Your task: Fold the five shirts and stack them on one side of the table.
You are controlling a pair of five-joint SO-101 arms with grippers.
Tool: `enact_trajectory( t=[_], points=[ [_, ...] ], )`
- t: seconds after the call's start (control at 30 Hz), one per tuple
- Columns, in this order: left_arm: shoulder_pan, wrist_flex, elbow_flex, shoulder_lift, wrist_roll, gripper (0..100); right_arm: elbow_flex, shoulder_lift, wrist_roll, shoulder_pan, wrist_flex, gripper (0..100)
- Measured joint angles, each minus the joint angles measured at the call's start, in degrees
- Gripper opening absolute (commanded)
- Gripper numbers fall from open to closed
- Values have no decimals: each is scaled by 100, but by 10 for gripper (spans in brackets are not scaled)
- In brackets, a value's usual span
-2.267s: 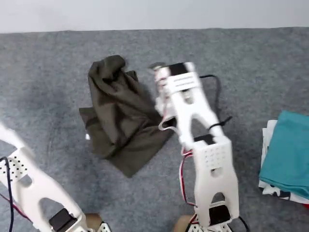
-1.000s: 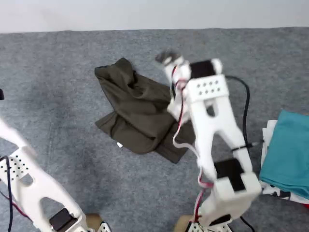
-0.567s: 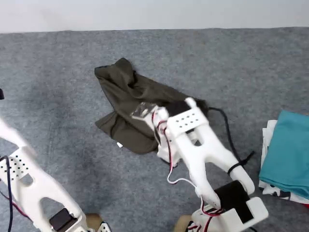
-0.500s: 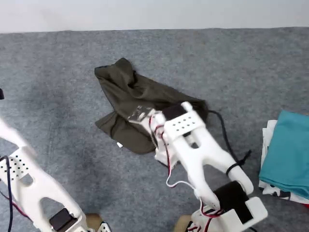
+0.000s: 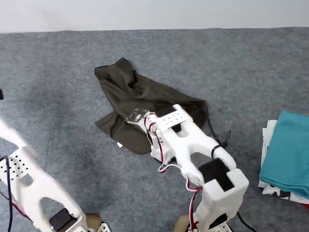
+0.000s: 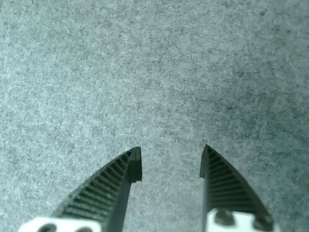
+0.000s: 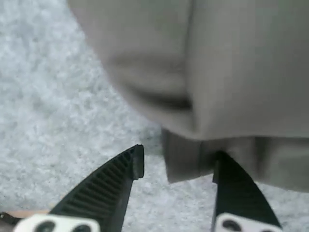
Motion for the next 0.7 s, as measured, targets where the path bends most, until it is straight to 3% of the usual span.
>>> enact_trajectory(
  t=[0.17, 0.37, 0.53, 0.7],
  points=[
    [-141, 0, 0, 0, 0, 202, -255, 229, 0, 193, 9, 243],
    [-141, 0, 0, 0, 0, 202, -360, 273, 0, 281, 0, 87],
    [-141, 0, 9, 0, 0, 202, -431, 281, 0, 448, 0, 13],
    [-141, 0, 9, 0, 0, 202, -484, 387, 0, 554, 114, 11]
  ],
)
